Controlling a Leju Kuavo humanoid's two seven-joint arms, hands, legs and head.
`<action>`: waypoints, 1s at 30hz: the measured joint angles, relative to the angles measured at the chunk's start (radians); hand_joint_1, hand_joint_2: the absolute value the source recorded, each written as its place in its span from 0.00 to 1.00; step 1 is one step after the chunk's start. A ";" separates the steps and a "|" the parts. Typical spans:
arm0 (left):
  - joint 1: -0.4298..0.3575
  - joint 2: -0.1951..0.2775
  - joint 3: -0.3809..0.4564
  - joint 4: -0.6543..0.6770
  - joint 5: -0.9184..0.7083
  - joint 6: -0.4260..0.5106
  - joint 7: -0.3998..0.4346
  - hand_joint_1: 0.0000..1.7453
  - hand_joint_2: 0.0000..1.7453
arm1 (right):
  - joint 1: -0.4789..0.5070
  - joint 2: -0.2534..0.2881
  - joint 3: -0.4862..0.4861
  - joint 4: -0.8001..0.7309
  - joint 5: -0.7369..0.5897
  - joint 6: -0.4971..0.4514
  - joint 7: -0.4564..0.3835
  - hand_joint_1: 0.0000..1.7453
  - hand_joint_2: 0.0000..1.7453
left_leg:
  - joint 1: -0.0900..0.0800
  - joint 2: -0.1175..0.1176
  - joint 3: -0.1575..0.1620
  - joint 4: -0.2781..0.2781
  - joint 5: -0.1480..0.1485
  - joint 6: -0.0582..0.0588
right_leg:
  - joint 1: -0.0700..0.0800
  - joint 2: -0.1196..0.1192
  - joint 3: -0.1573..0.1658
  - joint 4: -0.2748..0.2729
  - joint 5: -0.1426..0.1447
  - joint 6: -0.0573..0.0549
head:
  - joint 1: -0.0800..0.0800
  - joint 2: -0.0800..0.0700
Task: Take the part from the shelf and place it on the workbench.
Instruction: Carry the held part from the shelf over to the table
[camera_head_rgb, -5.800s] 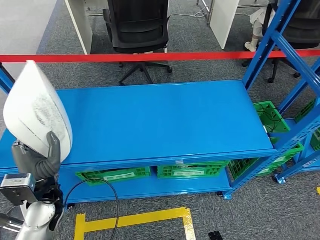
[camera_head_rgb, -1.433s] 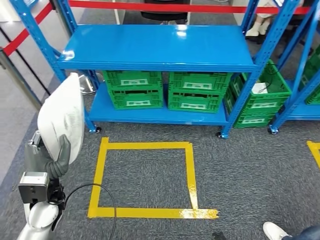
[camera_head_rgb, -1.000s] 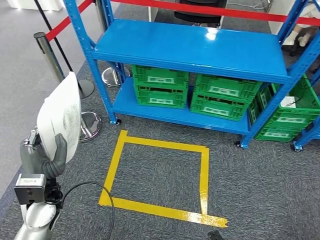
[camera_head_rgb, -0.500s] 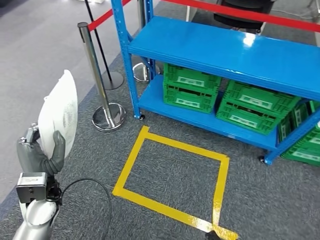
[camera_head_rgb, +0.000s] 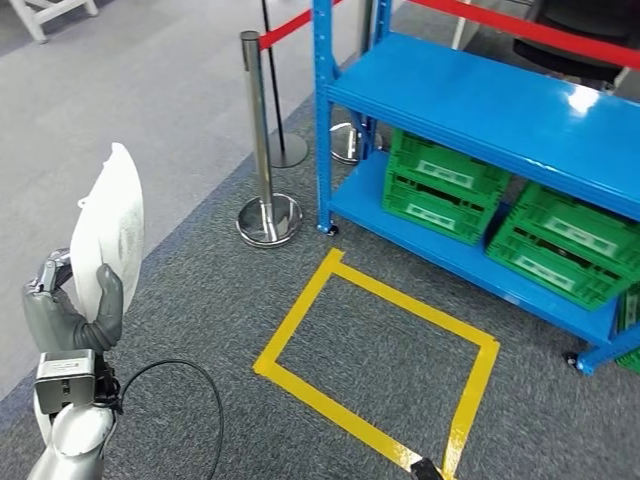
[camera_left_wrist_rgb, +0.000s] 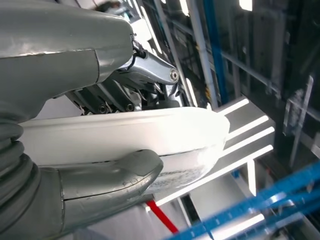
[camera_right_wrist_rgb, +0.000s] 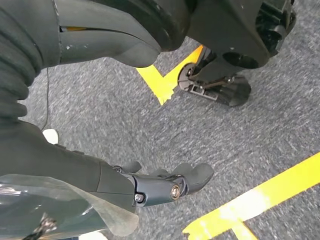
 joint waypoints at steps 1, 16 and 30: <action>0.001 0.000 0.001 0.000 -0.001 0.002 -0.001 1.00 1.00 | -0.001 0.000 0.000 0.000 0.001 -0.001 0.000 0.00 1.00 | 0.003 -0.012 0.000 -0.004 0.003 0.006 | -0.001 -0.008 0.000 -0.001 -0.003 0.005 | 0.001 0.000; 0.010 -0.013 0.003 -0.001 -0.007 0.010 -0.012 1.00 1.00 | 0.003 0.002 0.005 0.007 0.010 -0.002 0.002 0.00 1.00 | 0.022 -0.205 -0.022 0.015 0.010 -0.007 | -0.020 0.193 -0.032 0.029 0.007 0.008 | 0.008 0.000; 0.017 -0.010 0.001 0.000 -0.006 0.011 -0.013 1.00 1.00 | 0.001 0.008 0.006 0.007 0.014 -0.003 0.004 0.00 1.00 | -0.014 0.009 -0.022 0.020 0.005 0.014 | 0.003 0.007 0.000 0.016 -0.016 -0.006 | -0.010 0.000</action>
